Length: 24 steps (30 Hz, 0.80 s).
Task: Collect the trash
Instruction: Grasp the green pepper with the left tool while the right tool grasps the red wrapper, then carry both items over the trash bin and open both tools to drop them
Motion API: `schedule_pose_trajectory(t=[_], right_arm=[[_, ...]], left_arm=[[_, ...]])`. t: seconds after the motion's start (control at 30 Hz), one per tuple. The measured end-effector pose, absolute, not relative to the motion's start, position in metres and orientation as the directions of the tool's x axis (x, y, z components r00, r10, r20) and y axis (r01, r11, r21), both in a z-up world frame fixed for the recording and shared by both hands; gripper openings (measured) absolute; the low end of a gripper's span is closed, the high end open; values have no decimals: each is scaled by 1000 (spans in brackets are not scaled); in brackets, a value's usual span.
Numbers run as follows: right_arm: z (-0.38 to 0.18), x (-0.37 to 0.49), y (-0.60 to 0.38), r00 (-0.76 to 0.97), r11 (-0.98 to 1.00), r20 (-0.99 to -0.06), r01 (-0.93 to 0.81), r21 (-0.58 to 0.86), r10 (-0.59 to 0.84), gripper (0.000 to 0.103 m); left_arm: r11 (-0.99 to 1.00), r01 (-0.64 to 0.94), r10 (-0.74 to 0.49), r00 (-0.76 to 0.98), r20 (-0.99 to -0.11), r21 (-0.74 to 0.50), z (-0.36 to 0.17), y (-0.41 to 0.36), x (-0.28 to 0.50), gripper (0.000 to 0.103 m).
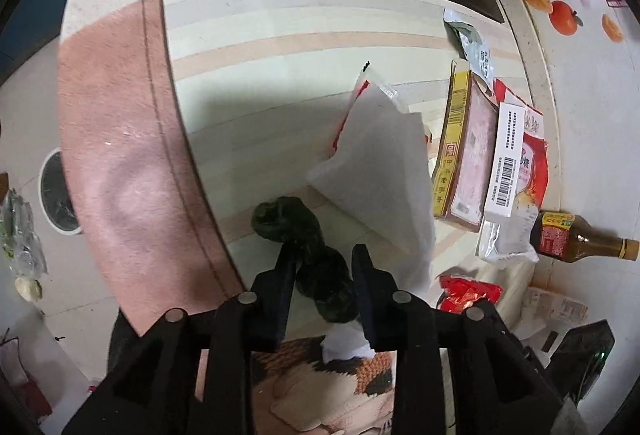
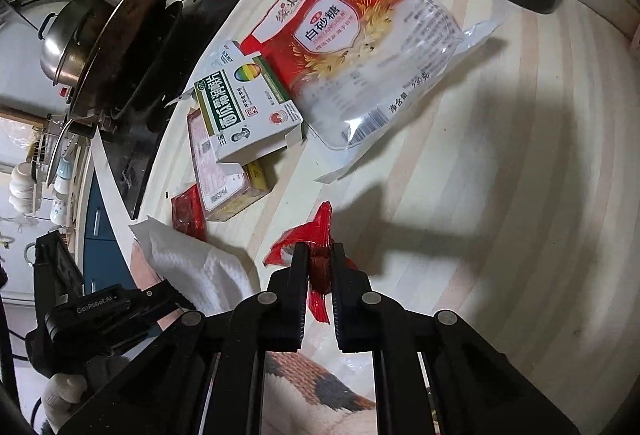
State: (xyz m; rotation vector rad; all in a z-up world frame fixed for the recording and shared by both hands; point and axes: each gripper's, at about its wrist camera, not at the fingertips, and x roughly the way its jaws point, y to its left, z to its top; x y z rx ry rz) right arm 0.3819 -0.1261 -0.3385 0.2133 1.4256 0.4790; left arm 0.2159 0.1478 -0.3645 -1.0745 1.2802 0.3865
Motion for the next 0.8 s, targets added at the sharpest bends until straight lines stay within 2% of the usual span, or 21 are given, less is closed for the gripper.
schedule_pose_trajectory(t=[0.13,0.2,0.27,0.33,0.5,0.8], right_arm=[[-338,377,-120,81,891,-902,-216,400,425,11],[-339,375,-114,82,891,-903,-224,395,421,11],[-336,373,-113,88,890,-904,-234,390,419,11],[-331,371,-111,104,890,-903,-249,381,416,10],[-316,367,-109,153,889,-902,-297,348,404,8],[-292,355,-95,180,857,-880,-376,351,439,3]], left_arm=[[497,-769,-274,300,-914,-402,-363,145,221,28],[540,-763,-236,269,-934,-356,-361,141,224,17],[602,-733,-195,251,-948,-318,-355,136,225,15],[670,-700,-116,228,-967,-246,-345,131,225,12],[773,-631,94,220,-971,-68,-313,127,213,12],[759,-648,177,293,-939,-59,-269,139,181,11]])
